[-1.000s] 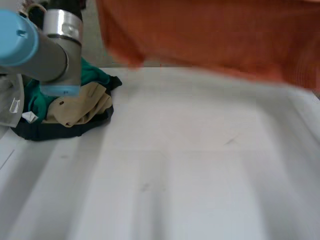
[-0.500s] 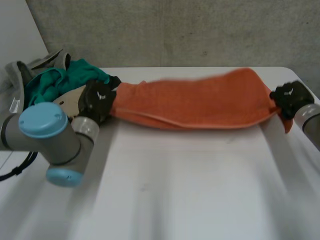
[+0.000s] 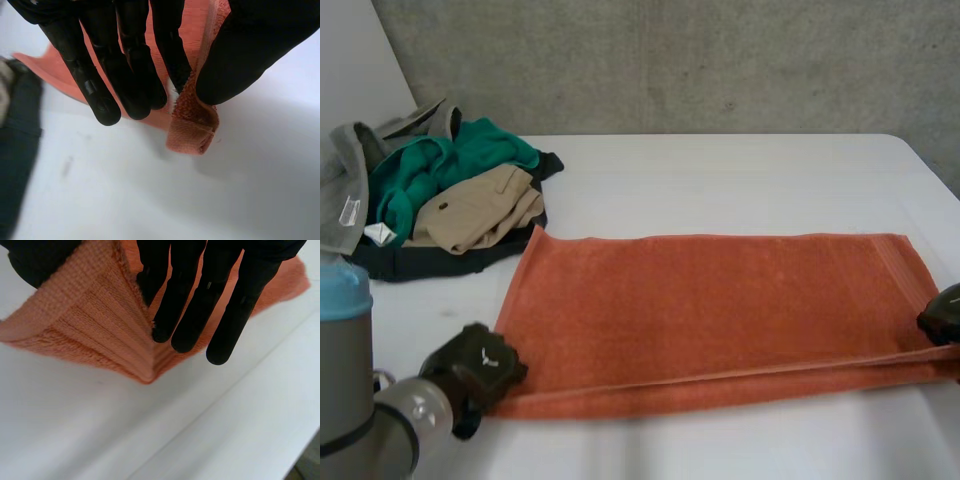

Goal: Fold the laundry.

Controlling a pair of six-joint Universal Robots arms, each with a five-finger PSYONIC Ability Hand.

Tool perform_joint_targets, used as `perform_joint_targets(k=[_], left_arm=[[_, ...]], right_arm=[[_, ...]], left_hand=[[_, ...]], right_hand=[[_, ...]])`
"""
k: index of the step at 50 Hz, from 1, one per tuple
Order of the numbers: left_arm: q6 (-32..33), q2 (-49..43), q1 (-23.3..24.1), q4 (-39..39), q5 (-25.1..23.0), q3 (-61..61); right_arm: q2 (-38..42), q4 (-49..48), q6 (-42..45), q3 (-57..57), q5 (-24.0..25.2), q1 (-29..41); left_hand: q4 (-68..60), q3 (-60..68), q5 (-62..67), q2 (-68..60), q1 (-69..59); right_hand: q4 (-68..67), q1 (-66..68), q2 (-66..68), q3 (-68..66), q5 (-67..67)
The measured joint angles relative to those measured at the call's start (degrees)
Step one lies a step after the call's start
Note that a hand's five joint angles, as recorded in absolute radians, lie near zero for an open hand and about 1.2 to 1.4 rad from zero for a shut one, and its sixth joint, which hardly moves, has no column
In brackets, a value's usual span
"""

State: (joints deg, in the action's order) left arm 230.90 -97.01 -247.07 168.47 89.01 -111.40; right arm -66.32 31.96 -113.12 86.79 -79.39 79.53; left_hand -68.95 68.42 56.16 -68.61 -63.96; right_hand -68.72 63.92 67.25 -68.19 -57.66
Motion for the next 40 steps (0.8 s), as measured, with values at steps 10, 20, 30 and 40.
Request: perform_joint_targets(k=[10,20,30,40], left_arm=[[-0.22,-17.19,0.60,17.69,3.65,17.84],[0.41,-33.56,4.09,31.74,8.26,33.67],[6.29,-44.59,5.11,41.50,8.63,44.56],[7.90,-48.21,5.87,42.10,8.20,46.93]], right_arm=[[9.02,-16.52,-6.54,-6.88,-0.71,4.48],[16.93,-29.06,-8.26,-14.12,-2.24,7.43],[24.08,-45.69,-7.49,-19.38,-2.59,8.67],[28.38,-54.93,-7.81,-21.63,-2.81,10.35]], left_hand=[[0.00,0.00,0.00,0.00,0.00],[0.00,0.00,0.00,0.00,0.00],[0.00,0.00,0.00,0.00,0.00],[46.86,-46.62,-45.12,47.36,49.37]], right_hand=[[0.00,0.00,0.00,0.00,0.00],[0.00,0.00,0.00,0.00,-0.01],[0.05,0.00,-0.03,0.04,-0.01],[56.23,-50.76,-55.18,55.96,55.08]])
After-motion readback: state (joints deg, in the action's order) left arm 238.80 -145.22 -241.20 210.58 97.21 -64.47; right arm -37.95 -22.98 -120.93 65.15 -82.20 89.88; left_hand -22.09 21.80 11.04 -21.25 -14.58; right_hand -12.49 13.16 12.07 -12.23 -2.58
